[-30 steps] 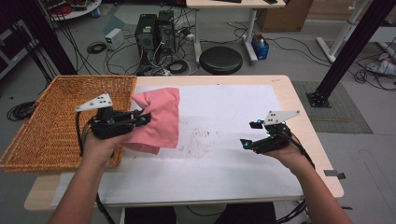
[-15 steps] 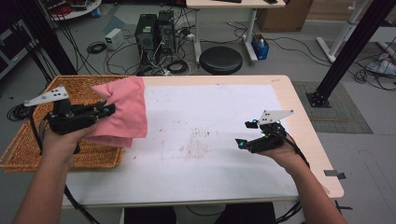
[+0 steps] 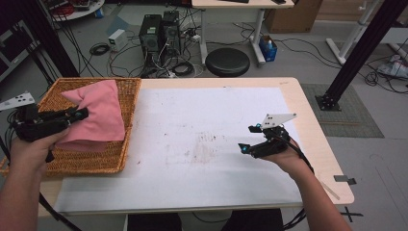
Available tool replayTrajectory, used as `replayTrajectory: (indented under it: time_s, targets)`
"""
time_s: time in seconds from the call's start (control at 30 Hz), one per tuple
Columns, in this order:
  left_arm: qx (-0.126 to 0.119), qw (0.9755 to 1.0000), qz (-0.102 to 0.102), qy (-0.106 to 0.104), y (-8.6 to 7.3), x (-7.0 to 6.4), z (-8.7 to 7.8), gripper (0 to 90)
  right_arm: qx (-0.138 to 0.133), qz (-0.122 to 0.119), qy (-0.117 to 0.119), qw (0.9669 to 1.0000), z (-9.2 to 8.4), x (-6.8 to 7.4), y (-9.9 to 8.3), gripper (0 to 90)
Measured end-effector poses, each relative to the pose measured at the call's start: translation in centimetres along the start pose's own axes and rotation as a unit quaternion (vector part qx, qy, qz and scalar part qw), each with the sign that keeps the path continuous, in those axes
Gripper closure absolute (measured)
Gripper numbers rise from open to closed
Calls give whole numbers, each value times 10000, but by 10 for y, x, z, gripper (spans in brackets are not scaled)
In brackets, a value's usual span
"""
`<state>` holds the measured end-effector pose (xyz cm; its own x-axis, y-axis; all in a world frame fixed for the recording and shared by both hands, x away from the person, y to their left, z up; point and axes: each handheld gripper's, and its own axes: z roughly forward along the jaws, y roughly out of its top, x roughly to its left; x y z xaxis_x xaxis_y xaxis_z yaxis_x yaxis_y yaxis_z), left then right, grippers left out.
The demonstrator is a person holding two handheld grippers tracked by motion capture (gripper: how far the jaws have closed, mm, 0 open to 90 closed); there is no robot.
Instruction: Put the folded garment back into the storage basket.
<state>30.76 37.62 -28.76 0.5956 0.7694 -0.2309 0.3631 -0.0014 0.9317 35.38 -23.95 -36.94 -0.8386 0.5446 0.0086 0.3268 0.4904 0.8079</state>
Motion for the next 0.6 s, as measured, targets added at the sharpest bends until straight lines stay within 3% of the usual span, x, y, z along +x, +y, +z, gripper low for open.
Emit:
replayTrajectory:
  time_s: [0.27, 0.6]
  targets:
    - [19, 9999, -134, 68, -10, 13, -3, 734, 39, 24, 1, 10000, 5, 2, -1, 205]
    - [-45, 9996, -173, -200, -11, 8, 8, 733, 30, 78, -35, 10000, 6, 1, -3, 205]
